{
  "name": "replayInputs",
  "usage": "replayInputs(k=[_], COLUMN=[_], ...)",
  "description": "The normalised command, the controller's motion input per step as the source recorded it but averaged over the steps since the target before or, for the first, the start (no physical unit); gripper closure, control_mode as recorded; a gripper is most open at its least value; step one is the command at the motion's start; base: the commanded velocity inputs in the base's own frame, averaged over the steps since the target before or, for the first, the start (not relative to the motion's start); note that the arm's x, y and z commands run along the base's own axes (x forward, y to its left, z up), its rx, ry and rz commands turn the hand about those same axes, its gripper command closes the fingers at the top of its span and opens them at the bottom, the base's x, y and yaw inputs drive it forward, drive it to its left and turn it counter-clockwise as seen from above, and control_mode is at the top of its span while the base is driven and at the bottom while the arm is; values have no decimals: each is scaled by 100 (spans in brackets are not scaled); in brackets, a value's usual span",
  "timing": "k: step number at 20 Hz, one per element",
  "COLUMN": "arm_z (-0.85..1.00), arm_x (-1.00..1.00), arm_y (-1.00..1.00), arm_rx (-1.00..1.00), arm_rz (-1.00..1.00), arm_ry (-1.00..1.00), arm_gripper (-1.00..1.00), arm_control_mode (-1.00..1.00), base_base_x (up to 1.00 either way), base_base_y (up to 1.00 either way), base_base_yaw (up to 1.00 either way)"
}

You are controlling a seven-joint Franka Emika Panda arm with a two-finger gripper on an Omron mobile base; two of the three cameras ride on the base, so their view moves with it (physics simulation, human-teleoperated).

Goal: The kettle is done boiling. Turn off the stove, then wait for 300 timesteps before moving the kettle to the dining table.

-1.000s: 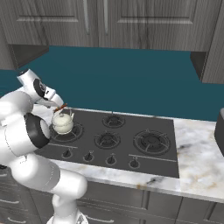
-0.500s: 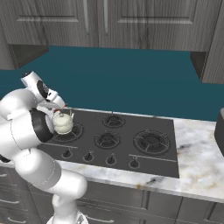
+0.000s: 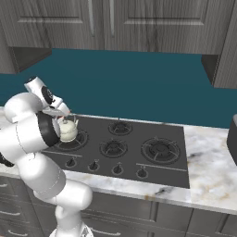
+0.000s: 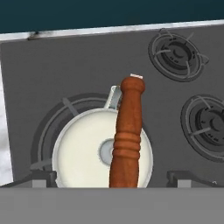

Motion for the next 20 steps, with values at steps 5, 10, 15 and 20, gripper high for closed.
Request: replayInputs(k=[5, 10, 15, 20], arm_z=[-10, -2, 1, 22], arm_x=[1, 0, -2, -16], arm_y=[0, 0, 0, 0], arm_rx=[0, 0, 0, 0], arm_rz=[0, 0, 0, -3], arm_ry=[2, 1, 0, 0], arm_gripper=[100, 100, 100, 100], arm_control_mode=[-100, -100, -100, -100], base_base_x=[0, 0, 0, 0], base_base_y=[0, 0, 0, 0], base_base_yaw=[0, 0, 0, 0])
